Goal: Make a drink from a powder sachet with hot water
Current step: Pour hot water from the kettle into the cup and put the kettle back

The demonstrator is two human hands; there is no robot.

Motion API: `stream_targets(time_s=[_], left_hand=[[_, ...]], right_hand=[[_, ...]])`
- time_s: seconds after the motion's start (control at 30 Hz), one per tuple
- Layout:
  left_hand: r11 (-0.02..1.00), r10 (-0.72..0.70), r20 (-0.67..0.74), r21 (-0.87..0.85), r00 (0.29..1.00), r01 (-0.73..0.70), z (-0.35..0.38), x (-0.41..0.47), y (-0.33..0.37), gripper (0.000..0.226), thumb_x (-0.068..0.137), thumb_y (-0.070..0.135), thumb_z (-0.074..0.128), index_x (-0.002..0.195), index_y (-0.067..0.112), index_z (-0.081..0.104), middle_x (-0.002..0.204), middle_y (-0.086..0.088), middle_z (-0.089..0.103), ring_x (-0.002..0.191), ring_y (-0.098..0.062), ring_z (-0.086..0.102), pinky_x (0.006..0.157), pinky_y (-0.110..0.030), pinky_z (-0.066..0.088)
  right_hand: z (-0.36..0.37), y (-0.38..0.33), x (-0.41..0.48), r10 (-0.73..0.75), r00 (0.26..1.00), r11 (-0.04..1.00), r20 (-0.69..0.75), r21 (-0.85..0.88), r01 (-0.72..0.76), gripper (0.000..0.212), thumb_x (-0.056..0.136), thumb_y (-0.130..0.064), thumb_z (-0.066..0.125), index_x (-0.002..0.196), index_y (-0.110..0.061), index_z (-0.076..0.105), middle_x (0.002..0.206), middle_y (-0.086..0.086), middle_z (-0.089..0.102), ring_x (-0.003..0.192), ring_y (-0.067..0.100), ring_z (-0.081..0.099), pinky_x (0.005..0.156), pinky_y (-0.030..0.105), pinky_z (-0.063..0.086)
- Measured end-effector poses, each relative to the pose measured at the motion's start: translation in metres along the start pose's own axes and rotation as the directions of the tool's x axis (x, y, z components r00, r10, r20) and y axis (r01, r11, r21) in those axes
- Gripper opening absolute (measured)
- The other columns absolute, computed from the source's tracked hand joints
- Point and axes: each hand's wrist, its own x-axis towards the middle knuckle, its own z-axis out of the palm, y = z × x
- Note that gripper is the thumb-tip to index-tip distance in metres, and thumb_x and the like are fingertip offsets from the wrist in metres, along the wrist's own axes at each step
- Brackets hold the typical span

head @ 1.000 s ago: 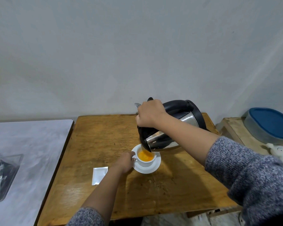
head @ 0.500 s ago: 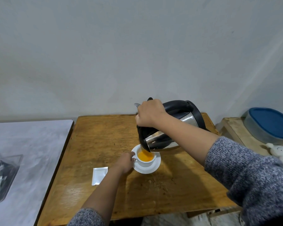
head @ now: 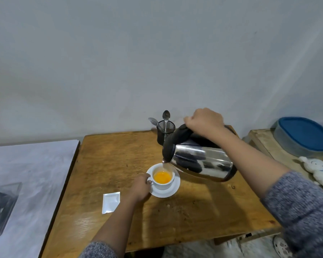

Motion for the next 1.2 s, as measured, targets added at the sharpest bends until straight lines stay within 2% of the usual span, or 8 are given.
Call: stream_targets(time_s=[0.1,0.2,0.3,0.47,0.57,0.73,0.87,1.2], left_hand=[[0.999,0.000,-0.032,-0.037,0.999,-0.001,0.004,-0.003,0.000,0.032,0.094,0.011,0.042,0.123,0.007,0.053,0.126,-0.016,0.056,0.112,-0.029,0.052,0.088,-0.032,0.039],[0.996,-0.006,-0.074,-0.084,0.997,0.000,0.010,-0.004,0.000,0.031,0.094,0.012,0.040,0.121,0.008,0.053,0.126,-0.015,0.056,0.109,-0.026,0.052,0.086,-0.030,0.039],[0.992,-0.023,-0.110,-0.125,0.994,0.009,0.017,-0.005,0.000,0.029,0.094,0.013,0.041,0.121,0.010,0.052,0.125,-0.013,0.055,0.102,-0.021,0.050,0.086,-0.030,0.038],[0.978,-0.038,-0.169,-0.207,0.985,0.002,0.028,-0.004,-0.001,0.023,0.094,0.013,0.042,0.114,0.013,0.054,0.119,-0.013,0.059,0.098,-0.019,0.052,0.084,-0.031,0.040],[0.980,-0.032,-0.191,-0.199,0.981,-0.007,0.032,-0.002,-0.004,0.023,0.095,0.014,0.040,0.113,0.014,0.055,0.117,-0.012,0.060,0.099,-0.021,0.054,0.085,-0.032,0.042],[0.981,-0.023,-0.213,-0.194,0.977,-0.019,0.036,0.000,-0.007,0.023,0.096,0.014,0.040,0.114,0.014,0.054,0.116,-0.010,0.059,0.100,-0.021,0.054,0.085,-0.033,0.042],[0.983,-0.040,-0.238,-0.183,0.970,-0.004,0.039,0.001,-0.009,0.024,0.096,0.016,0.040,0.116,0.014,0.054,0.118,-0.010,0.059,0.099,-0.019,0.053,0.086,-0.032,0.042],[0.988,-0.020,-0.266,-0.152,0.964,-0.021,0.042,0.005,-0.013,0.022,0.095,0.014,0.041,0.112,0.013,0.055,0.113,-0.012,0.061,0.097,-0.022,0.055,0.083,-0.035,0.044]], right_hand=[[0.000,0.054,-0.005,0.277,0.961,0.921,-0.019,0.292,-0.259,0.036,0.081,-0.038,0.040,0.063,-0.009,0.053,0.066,0.007,0.056,0.068,0.030,0.055,0.056,0.030,0.034],[0.005,0.101,-0.017,0.556,0.831,0.701,-0.031,0.555,-0.449,0.048,0.076,-0.043,0.038,0.073,-0.003,0.064,0.071,0.015,0.065,0.073,0.036,0.062,0.064,0.036,0.043],[0.012,0.130,-0.033,0.734,0.679,0.439,0.012,0.754,-0.488,0.041,0.081,-0.039,0.039,0.081,-0.005,0.063,0.068,0.012,0.062,0.058,0.027,0.055,0.058,0.033,0.042],[0.038,0.147,-0.050,0.882,0.470,0.212,-0.001,0.893,-0.397,0.032,0.091,-0.036,0.038,0.070,-0.016,0.054,0.071,0.003,0.055,0.061,0.019,0.050,0.054,0.030,0.036],[0.052,0.148,-0.055,0.909,0.416,0.178,-0.015,0.918,-0.354,0.037,0.093,-0.037,0.037,0.069,-0.016,0.054,0.072,0.004,0.056,0.064,0.019,0.053,0.059,0.030,0.040],[0.067,0.150,-0.055,0.929,0.358,0.199,-0.089,0.938,-0.285,0.040,0.094,-0.032,0.037,0.072,-0.007,0.059,0.064,0.008,0.051,0.062,0.021,0.048,0.053,0.027,0.035],[0.073,0.158,-0.053,0.934,0.351,0.160,-0.063,0.953,-0.256,0.041,0.093,-0.031,0.038,0.055,-0.017,0.046,0.054,-0.001,0.043,0.052,0.014,0.043,0.058,0.032,0.039],[0.049,0.173,-0.034,0.929,0.362,0.133,-0.077,0.982,-0.133,0.042,0.091,-0.030,0.039,0.051,-0.020,0.045,0.052,0.000,0.047,0.054,0.020,0.051,0.055,0.034,0.040]])
